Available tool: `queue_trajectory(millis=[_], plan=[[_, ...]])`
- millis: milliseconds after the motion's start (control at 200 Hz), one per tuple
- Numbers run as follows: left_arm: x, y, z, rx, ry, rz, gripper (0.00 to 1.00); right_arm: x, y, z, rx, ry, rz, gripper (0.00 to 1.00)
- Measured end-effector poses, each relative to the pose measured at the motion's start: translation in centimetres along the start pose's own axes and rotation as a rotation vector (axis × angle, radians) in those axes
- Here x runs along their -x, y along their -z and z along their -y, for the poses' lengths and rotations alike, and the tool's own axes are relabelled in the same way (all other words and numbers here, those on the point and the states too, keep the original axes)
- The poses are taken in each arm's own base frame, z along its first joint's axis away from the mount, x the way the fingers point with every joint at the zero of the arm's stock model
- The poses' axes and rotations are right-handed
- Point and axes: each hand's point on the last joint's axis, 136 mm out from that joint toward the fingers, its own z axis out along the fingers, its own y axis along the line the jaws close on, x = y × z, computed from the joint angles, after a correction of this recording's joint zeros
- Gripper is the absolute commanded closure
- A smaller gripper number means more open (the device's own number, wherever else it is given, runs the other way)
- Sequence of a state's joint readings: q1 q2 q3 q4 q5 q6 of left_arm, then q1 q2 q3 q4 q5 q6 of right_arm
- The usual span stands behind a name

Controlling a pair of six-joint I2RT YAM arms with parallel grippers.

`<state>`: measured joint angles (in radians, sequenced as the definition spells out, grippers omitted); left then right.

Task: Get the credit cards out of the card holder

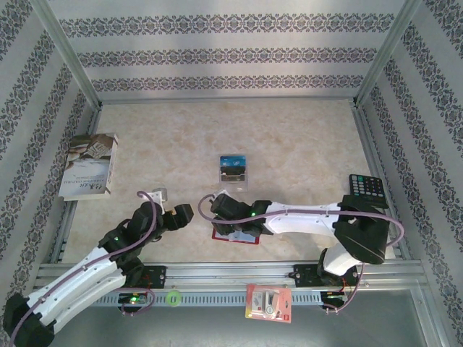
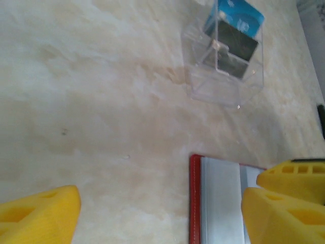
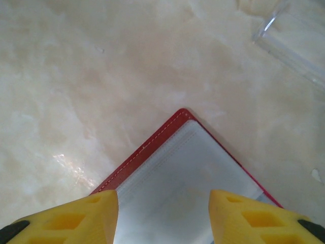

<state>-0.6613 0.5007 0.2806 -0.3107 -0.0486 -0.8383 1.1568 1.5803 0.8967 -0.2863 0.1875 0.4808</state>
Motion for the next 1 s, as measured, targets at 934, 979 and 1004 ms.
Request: queue_trajectory(millis=[934,979,1004], plan=[[0.1,0.5,-0.5,0.061,-0.079,-0.032,0.25,-2.0,-2.7,-0.9,-0.044,0.031,-0.12,1.0],[-0.2,0.1,-0.1,0.04,-0.076,-0.045,0.3,-1.9,-2.7,-1.1,-0.029,0.035,-0.107,1.0],[-0.4,-0.2,0.2,0.026,-0.076,-0.055,0.33,-1.9,-2.7,-1.1,-0.02,0.04,-0.101,1.0]])
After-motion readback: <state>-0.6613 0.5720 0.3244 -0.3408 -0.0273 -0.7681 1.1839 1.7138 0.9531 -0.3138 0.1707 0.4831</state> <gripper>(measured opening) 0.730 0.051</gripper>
